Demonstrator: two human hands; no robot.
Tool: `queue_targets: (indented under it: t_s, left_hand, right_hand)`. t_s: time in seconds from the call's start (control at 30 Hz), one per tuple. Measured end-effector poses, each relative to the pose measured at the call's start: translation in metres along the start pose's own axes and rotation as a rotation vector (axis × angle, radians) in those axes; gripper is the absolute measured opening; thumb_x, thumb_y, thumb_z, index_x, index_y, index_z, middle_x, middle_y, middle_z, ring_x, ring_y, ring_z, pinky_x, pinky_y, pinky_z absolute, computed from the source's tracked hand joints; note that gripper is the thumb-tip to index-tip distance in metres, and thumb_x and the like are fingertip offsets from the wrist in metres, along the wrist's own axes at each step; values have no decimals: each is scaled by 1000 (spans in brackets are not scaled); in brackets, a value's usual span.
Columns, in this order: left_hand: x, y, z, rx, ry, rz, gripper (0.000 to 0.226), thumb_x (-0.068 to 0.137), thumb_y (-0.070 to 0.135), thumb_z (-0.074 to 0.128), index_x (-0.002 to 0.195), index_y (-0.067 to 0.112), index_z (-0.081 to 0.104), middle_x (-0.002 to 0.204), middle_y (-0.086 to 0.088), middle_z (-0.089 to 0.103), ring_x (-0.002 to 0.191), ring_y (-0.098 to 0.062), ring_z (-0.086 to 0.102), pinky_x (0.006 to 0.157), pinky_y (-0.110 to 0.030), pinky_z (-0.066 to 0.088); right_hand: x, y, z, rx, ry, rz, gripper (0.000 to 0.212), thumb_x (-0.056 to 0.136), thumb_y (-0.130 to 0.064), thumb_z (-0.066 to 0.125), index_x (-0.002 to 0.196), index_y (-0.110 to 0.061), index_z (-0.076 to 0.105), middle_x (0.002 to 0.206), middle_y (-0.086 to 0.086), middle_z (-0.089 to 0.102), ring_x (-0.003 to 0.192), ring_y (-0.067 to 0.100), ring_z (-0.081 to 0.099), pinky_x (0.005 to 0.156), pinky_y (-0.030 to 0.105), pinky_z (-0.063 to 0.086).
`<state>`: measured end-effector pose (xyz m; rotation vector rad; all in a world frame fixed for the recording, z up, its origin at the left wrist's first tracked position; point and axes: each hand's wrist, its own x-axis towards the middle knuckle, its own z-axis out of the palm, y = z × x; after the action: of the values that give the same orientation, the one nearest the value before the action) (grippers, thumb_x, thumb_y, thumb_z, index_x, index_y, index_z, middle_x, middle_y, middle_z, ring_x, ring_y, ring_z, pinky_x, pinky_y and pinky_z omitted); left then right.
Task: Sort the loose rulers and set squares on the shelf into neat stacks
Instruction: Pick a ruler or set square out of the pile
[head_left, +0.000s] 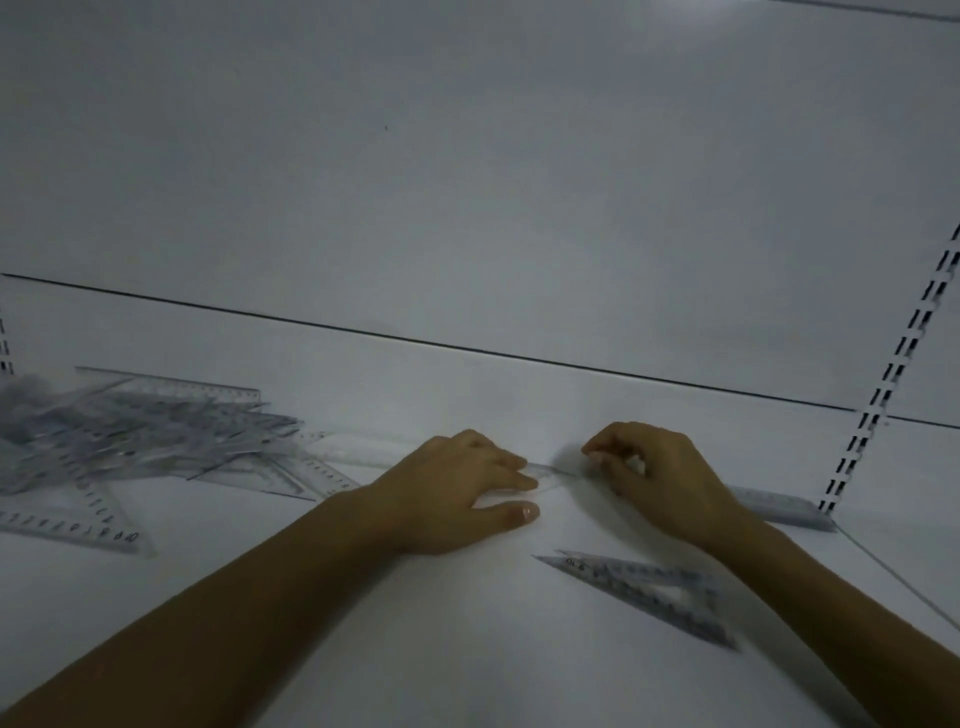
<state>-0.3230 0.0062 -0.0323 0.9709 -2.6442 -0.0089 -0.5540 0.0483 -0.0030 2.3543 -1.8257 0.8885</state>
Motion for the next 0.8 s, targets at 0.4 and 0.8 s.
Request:
queue_targets:
  t_s: [0.4,0.8]
  left_hand:
    - [2,-8,3,-60,-59,-108,58,81,62,24,126,37,50,132,18,48,118,-4,41,101,-27,33]
    - [-19,-12,-52,212,-158,-14,57,93,57,37,143,31,30,150,6,30,132,-14,32,107,-33,29]
  right_hand:
    - [-3,5,-13,-172,37,-40,25,93,-35,53,110,-22,66,103,-5,68,92,11,61,85,28,44]
    - [11,-96,-39,-216,-23,-247,30,92,-43,53,116,-28,60,105,-9,65,95,10,60,78,28,47]
